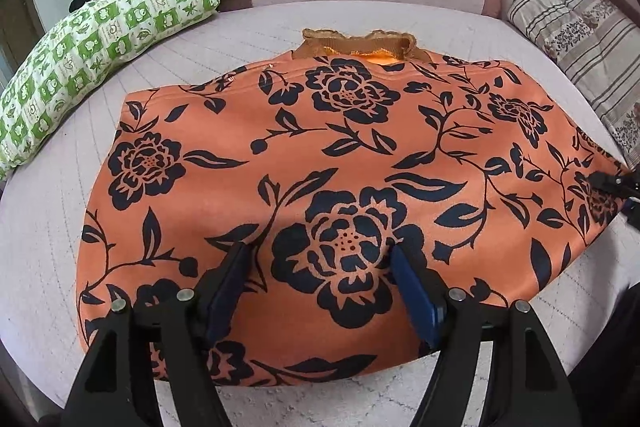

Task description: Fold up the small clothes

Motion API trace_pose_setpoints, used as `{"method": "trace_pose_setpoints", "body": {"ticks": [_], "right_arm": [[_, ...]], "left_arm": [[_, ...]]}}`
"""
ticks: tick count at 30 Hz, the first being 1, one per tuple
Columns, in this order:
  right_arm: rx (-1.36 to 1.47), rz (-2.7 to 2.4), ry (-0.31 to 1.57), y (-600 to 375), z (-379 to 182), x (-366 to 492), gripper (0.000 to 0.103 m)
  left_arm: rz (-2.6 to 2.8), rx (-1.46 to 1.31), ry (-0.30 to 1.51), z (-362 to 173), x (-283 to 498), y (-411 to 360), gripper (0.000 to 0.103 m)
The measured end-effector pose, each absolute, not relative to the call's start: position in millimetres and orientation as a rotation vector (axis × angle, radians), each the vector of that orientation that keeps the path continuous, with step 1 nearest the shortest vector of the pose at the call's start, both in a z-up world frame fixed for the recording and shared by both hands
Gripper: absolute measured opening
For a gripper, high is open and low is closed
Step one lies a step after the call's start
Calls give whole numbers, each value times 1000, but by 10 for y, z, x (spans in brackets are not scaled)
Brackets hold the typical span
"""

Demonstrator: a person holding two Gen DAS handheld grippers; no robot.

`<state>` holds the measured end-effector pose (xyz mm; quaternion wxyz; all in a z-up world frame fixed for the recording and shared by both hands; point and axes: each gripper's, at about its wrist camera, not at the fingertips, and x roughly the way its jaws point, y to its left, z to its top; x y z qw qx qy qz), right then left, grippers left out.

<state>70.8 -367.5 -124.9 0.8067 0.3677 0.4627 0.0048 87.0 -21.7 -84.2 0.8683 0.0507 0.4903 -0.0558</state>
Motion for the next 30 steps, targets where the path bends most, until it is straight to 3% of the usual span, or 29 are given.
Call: {"method": "trace_pose_setpoints", "body": {"ticks": [4,7,12,14,15,18,27,28,29,30], "right_arm": [[571,-19,974,-3506,-1007,662,13],[614,-27,1040,-3591,-1203,630,14],[724,-3,1043,-3891,-1186,433,31],[728,-28,974,-4079,-976,355,32],[726,-25,955,-4130,-907,370,36],[675,49,932,-4160,-727,702,77],[483,232,1158,-3686,-1179,2395,73],[466,238,1159,-3644,-1185,2472,66],[439,257,1154,-3590,-1157,2520,52],[405,299,1168,-3492,-1122,2575,16]], "left_arm": [[-120,108,1022,-847,859,-214,74],[-127,110,1020,-846,867,-201,75],[-125,113,1016,-859,866,-219,76],[-128,113,1015,-859,865,-218,76],[-129,113,1014,-861,865,-217,76],[-134,117,1009,-867,866,-217,78],[-145,116,1011,-876,905,-210,82],[-149,116,1008,-878,908,-205,82],[-151,115,1005,-879,906,-204,82],[-153,114,1003,-884,904,-202,83]]}}
